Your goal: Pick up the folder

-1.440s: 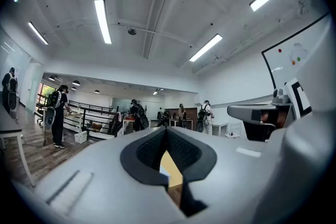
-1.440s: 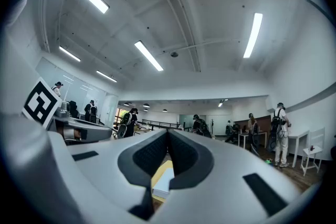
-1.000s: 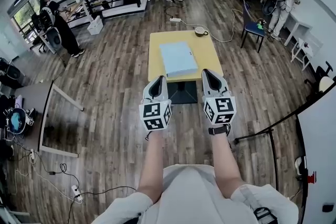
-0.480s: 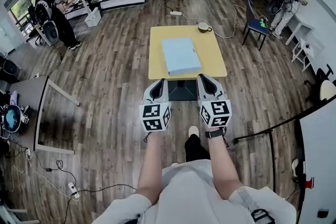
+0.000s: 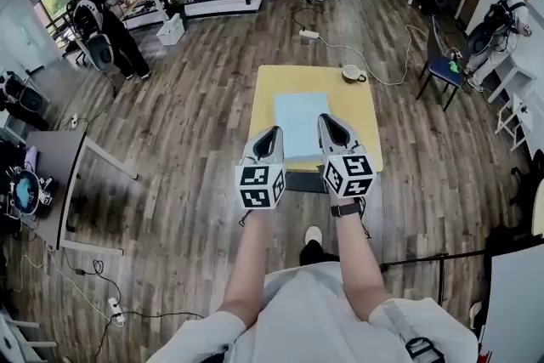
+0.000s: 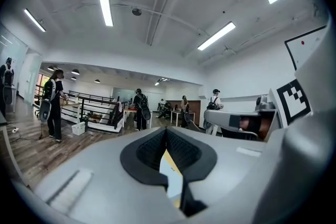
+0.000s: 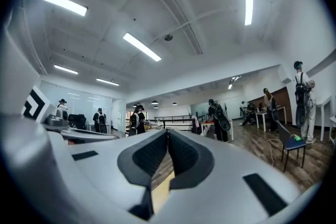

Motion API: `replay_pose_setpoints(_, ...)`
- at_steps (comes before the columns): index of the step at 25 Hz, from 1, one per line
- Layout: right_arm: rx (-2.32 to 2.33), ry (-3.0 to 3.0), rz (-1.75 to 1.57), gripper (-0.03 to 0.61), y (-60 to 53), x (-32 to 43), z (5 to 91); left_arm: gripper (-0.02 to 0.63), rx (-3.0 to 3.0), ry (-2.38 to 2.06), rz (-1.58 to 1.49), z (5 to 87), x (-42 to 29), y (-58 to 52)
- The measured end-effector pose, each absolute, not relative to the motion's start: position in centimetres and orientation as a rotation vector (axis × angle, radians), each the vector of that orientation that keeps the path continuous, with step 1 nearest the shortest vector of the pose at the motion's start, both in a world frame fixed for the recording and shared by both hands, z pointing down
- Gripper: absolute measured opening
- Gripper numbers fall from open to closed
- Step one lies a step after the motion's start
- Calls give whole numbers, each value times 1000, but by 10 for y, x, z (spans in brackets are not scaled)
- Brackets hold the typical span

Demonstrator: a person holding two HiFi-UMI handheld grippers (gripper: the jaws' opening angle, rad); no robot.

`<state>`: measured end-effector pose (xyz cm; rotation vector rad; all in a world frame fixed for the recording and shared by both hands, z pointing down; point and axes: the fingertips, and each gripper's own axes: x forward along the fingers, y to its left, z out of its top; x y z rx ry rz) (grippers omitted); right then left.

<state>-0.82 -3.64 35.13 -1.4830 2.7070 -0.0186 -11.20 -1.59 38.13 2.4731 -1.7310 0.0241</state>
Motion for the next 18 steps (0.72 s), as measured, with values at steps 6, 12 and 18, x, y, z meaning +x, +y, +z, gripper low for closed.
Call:
replay_pose_setpoints(6,-1398,2770,-35,12,-128,-5,355,12,2422,-1799,34,385,-101,-109)
replay_pose_setpoints(12,-1382,2797,-132,12,-192,19,382,12,2336,-1828,109,415,-90,-162)
replay_pose_setpoints(18,-1377,2870,-368,12,-233,17,442,12,2230,-1775,215,460,-104,-194)
